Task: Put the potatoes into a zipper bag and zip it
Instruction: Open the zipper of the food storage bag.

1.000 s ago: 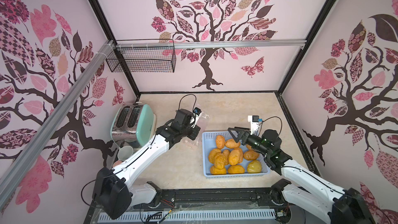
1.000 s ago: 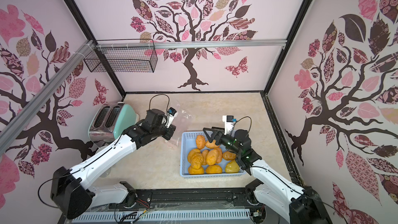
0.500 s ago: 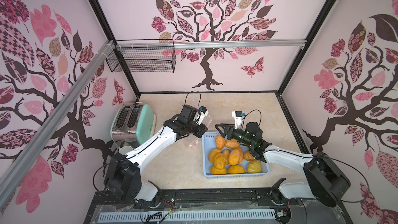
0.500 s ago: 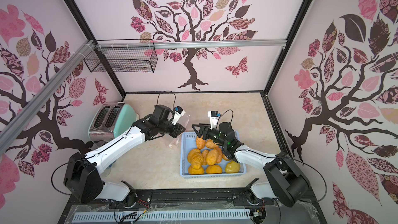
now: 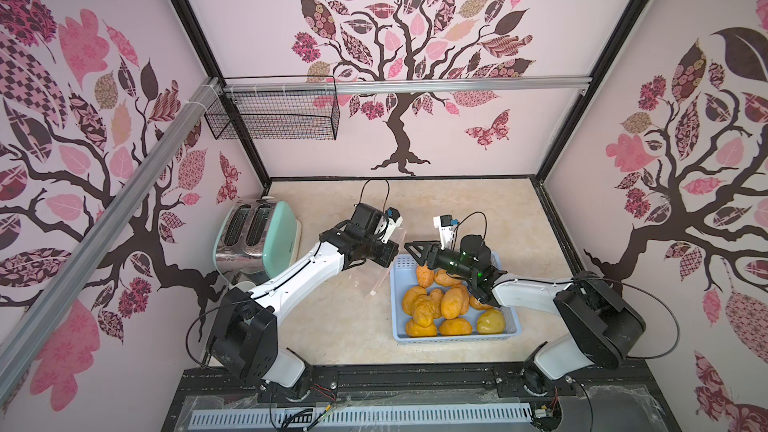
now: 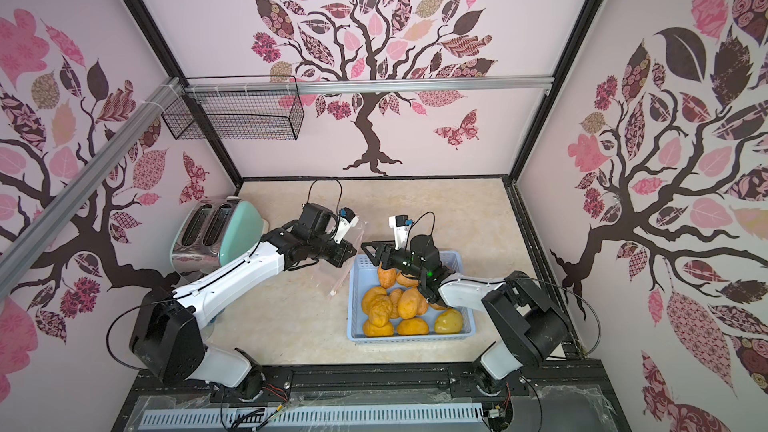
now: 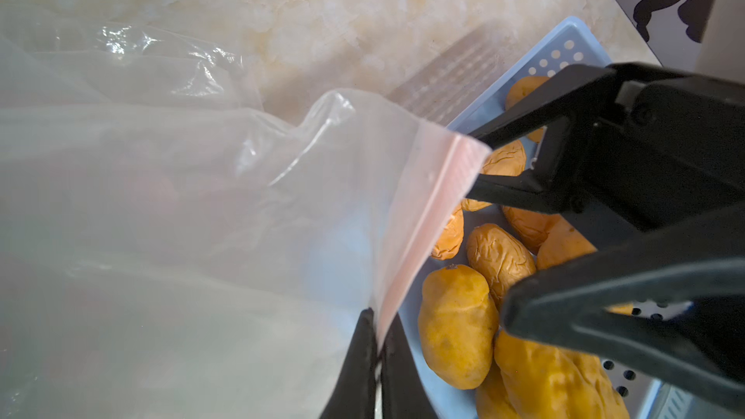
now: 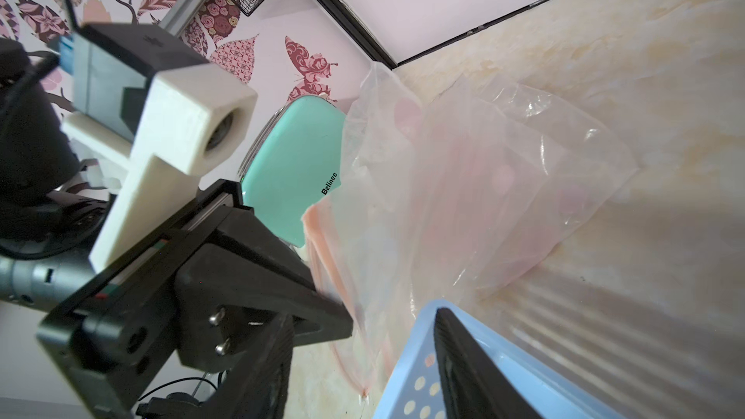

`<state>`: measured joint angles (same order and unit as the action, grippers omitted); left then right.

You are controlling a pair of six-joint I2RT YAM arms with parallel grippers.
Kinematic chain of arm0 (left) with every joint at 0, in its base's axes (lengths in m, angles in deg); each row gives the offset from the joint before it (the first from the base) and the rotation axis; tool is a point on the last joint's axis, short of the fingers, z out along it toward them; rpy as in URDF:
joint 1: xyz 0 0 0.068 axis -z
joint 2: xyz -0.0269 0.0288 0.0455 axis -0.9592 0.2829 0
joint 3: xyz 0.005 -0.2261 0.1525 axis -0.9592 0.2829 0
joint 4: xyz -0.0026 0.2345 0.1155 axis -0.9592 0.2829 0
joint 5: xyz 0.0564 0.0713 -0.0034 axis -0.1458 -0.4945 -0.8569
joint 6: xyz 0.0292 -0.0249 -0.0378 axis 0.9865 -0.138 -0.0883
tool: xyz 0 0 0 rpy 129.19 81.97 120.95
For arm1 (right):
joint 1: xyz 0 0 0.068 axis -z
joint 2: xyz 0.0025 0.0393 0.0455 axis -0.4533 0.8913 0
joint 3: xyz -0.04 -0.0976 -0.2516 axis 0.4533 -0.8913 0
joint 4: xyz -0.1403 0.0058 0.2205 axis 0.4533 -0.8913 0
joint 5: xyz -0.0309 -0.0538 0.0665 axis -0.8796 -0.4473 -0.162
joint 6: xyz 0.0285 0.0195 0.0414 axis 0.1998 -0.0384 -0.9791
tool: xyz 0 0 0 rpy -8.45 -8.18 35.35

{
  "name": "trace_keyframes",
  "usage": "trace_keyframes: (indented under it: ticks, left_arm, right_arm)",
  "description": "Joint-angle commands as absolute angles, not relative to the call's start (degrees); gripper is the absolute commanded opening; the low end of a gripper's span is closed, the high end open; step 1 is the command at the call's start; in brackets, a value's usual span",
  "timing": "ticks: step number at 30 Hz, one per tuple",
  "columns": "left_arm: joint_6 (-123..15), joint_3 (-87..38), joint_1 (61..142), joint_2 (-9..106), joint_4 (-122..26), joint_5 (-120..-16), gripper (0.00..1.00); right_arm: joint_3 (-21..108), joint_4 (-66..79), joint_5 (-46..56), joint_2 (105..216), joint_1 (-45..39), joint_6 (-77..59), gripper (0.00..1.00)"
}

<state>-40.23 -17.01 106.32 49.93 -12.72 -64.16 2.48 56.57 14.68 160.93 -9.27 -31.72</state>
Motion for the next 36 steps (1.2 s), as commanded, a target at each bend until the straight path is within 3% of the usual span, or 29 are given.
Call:
trace_keyframes:
  ticks: [1,4,8,15,18,22,24,29,36]
  left_arm:
    - [-40.3,-19.2,106.1,50.3,-13.1,-63.4,0.07]
    - [-40.3,-19.1,106.1,50.5,-13.1,-63.1,0.06]
    - [-40.4,-19.2,106.1,50.5,-12.9,-62.7,0.06]
    - [-40.5,-19.1,106.2,50.6,-13.0,-62.0,0.07]
    - [-40.3,-19.0,106.2,50.5,-13.0,-62.0,0.07]
    - [-40.3,-18.9,106.2,50.3,-13.0,-62.2,0.09]
    - [-40.3,-18.8,106.2,50.1,-12.6,-62.8,0.15]
    - [-40.8,-16.1,108.7,48.4,-11.4,-73.6,0.31]
    - [-40.4,-13.7,116.3,49.4,-11.9,-93.4,0.35]
  right_arm:
    - [5.4,56.7,14.3,163.0,-10.2,-31.7,0.57]
    - [6.3,55.4,13.0,163.5,-10.6,-30.8,0.55]
    - [7.9,53.5,11.9,164.7,-10.6,-30.0,0.45]
    - [10.4,52.5,12.4,167.0,-11.1,-29.6,0.41]
    - [11.2,51.9,12.8,168.0,-11.2,-29.3,0.30]
    - [10.6,53.9,14.1,168.7,-11.3,-30.1,0.08]
    - [9.2,56.5,14.2,168.3,-11.2,-30.1,0.03]
    - [8.4,56.9,13.1,167.0,-11.2,-31.2,0.00]
    - [7.5,56.9,12.8,165.8,-11.2,-31.7,0.00]
